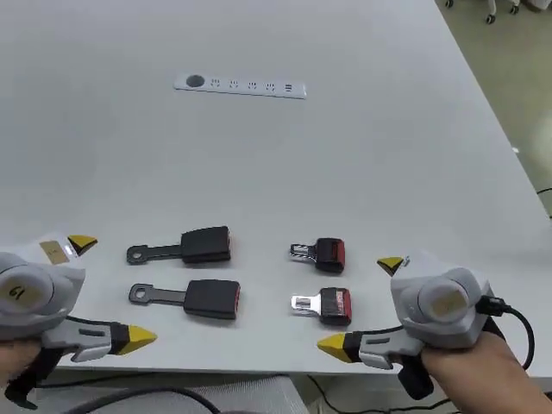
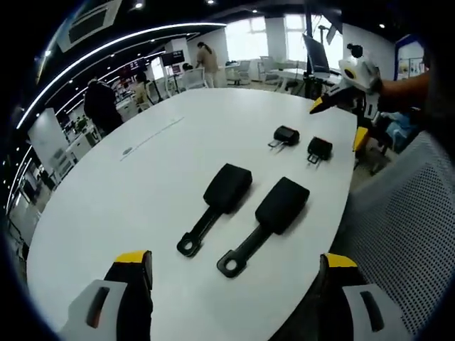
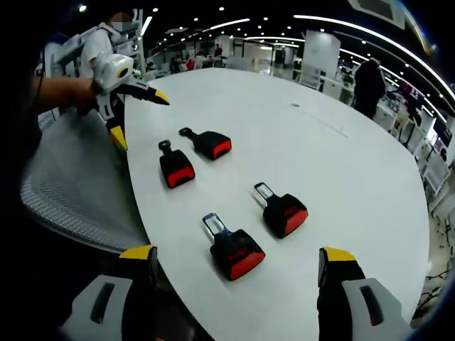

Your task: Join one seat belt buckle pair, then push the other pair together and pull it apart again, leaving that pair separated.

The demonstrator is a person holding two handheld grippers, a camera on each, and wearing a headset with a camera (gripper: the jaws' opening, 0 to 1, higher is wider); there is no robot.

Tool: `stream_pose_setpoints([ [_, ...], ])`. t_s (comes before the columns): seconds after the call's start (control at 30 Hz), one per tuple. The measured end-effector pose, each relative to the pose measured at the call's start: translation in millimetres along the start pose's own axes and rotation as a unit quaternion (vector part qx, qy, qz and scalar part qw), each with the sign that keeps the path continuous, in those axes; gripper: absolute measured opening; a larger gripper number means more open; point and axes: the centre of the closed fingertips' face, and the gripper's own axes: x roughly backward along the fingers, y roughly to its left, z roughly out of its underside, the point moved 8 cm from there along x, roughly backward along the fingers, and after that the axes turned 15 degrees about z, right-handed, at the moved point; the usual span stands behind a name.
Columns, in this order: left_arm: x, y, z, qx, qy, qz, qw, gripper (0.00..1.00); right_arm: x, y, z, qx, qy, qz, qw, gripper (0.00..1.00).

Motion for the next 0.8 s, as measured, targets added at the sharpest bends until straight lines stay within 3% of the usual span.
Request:
stream_pose_setpoints([
  [0.8, -1.8, 1.6, 4.9, -0.003, 0.01, 0.004, 0.9999, 0.98, -2.5, 3.0, -2.6, 0.005, 0.002, -0.006, 1.0, 0.92],
])
